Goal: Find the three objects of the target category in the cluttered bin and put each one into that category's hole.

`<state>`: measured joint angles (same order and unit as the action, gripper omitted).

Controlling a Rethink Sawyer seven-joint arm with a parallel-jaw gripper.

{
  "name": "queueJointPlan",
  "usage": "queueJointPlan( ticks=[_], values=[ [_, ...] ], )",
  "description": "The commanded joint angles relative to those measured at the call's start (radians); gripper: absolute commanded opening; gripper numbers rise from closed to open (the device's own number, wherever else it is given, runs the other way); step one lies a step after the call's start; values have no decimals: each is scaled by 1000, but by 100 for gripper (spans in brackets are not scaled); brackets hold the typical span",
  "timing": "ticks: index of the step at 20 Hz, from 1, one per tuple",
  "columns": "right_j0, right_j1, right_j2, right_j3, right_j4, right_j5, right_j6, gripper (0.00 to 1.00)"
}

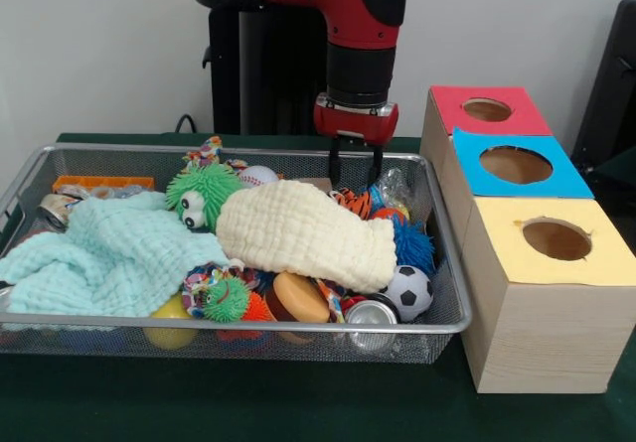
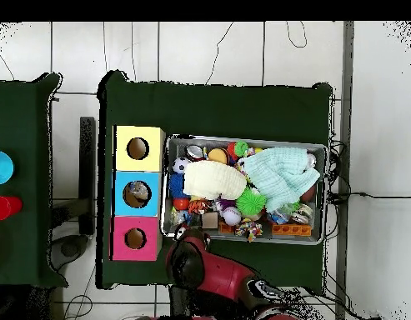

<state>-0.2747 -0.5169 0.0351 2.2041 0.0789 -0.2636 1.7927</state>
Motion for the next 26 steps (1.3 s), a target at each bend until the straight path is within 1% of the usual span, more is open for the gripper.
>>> queueJointPlan(
  ticks=[1, 10, 11, 12, 15, 22, 26],
  values=[
    [-17, 28, 91, -9, 45, 86, 227, 100],
    [-30, -21, 174, 4, 136, 92, 324, 100],
    [-23, -37, 164, 2, 144, 110, 312, 100],
    [-5, -63, 146, -1, 160, 155, 291, 100],
    [16, -104, 127, -6, 187, 227, 263, 100],
    [42, -144, 103, -26, 221, 306, 243, 100],
    [43, -148, 101, -25, 223, 308, 239, 100]
  ],
)
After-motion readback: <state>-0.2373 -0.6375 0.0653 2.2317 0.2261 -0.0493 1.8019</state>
